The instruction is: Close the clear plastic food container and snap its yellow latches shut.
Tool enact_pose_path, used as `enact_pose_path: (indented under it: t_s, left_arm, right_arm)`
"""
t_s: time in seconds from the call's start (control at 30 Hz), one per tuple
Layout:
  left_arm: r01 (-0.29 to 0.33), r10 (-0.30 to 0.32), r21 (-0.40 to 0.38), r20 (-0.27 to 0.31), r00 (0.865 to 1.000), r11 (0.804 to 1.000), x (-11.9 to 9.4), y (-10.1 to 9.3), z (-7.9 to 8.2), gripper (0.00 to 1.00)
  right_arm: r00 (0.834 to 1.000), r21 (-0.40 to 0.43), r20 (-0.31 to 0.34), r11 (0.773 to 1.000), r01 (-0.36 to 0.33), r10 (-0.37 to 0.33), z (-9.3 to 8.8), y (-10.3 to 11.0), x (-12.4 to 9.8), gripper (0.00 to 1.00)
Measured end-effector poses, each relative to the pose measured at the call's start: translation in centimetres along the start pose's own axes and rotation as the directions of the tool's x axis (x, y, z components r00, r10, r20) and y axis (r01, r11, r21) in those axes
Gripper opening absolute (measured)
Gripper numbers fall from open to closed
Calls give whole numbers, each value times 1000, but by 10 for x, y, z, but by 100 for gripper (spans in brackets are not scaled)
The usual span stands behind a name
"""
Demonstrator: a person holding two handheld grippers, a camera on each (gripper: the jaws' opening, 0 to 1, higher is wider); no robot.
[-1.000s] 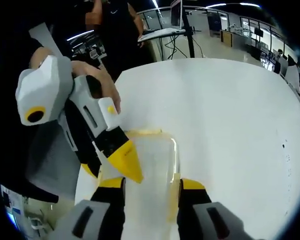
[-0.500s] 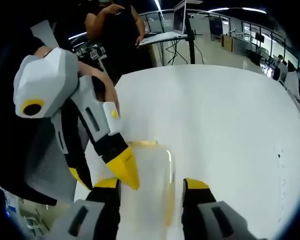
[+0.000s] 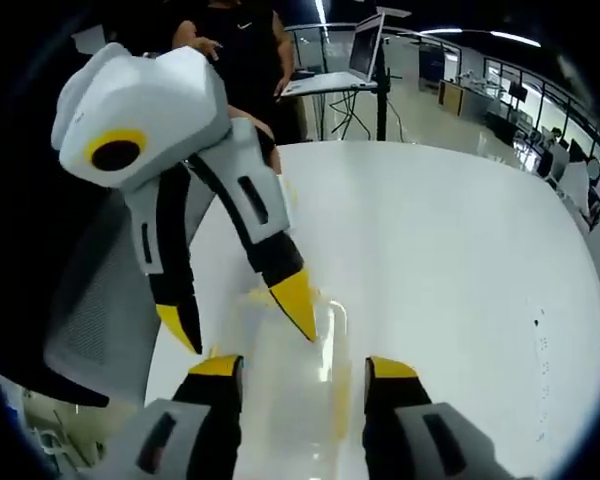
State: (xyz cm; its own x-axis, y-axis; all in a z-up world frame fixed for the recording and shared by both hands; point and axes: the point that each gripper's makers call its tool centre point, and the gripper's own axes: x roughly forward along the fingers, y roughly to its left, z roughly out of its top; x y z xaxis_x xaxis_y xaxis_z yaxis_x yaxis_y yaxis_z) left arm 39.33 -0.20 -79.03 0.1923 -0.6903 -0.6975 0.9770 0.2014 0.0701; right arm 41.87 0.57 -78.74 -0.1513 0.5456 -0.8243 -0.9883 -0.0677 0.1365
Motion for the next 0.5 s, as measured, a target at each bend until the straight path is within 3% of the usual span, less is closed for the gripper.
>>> enact_pose_path:
  t_s: [0.1, 0.33, 0.5]
  left_arm:
    - [7, -7, -25, -10, 1000, 1000, -1, 6, -4, 52]
    - [30, -29, 12, -52, 998, 999, -4, 13, -11, 52]
    - [28, -29, -7, -69, 997, 1000, -8, 21, -17, 52]
  right_arm:
    - [1000, 12, 7, 1000, 23, -23, -1, 1, -4, 47]
    - [999, 9, 3, 999, 47, -47, -5, 15, -3, 47]
    - [996, 35, 21, 995, 90, -91, -3, 16, -4, 48]
